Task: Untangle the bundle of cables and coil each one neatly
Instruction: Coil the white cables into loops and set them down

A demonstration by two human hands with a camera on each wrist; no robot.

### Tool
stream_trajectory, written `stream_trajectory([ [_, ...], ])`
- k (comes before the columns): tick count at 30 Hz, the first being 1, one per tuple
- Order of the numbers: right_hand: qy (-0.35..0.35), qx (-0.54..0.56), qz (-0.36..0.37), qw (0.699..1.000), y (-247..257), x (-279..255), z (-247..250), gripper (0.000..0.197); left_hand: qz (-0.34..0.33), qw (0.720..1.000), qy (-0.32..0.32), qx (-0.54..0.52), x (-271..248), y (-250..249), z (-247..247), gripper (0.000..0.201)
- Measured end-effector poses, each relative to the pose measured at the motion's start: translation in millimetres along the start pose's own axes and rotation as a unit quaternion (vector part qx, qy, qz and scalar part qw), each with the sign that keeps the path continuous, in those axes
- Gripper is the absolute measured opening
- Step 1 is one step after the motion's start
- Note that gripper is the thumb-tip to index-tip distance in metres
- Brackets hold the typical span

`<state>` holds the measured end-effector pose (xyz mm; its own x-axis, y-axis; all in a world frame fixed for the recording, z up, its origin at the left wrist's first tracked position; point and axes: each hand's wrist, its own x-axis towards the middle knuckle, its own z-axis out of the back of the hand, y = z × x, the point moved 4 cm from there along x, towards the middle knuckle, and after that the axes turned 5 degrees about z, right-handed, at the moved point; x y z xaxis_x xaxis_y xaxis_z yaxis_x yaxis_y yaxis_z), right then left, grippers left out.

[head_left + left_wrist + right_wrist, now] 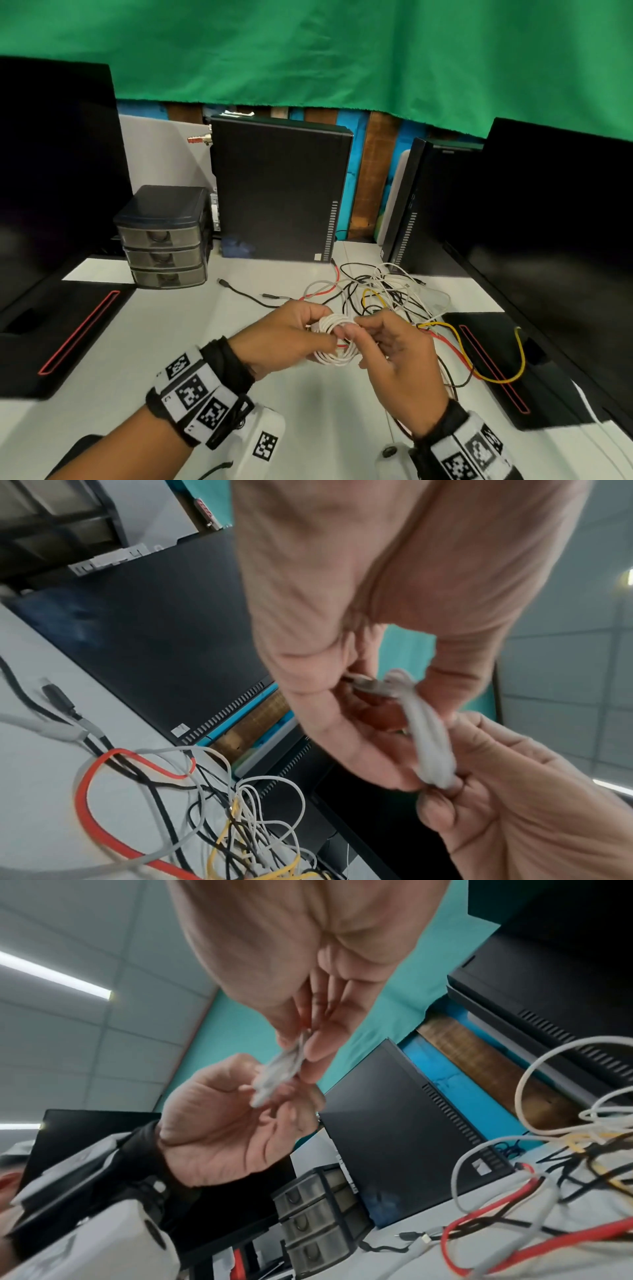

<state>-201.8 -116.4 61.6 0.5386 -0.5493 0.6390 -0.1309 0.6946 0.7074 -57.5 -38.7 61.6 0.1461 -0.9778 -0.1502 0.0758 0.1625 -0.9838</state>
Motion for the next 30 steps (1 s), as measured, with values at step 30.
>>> stream_trajectory([
  [30,0.290,0.010,-0.309,0.906,-55.1,-7.1,-104.1,0.018,0.044,0.953,-0.300,0.025,-33.0,-9.8,144.1,0.019],
])
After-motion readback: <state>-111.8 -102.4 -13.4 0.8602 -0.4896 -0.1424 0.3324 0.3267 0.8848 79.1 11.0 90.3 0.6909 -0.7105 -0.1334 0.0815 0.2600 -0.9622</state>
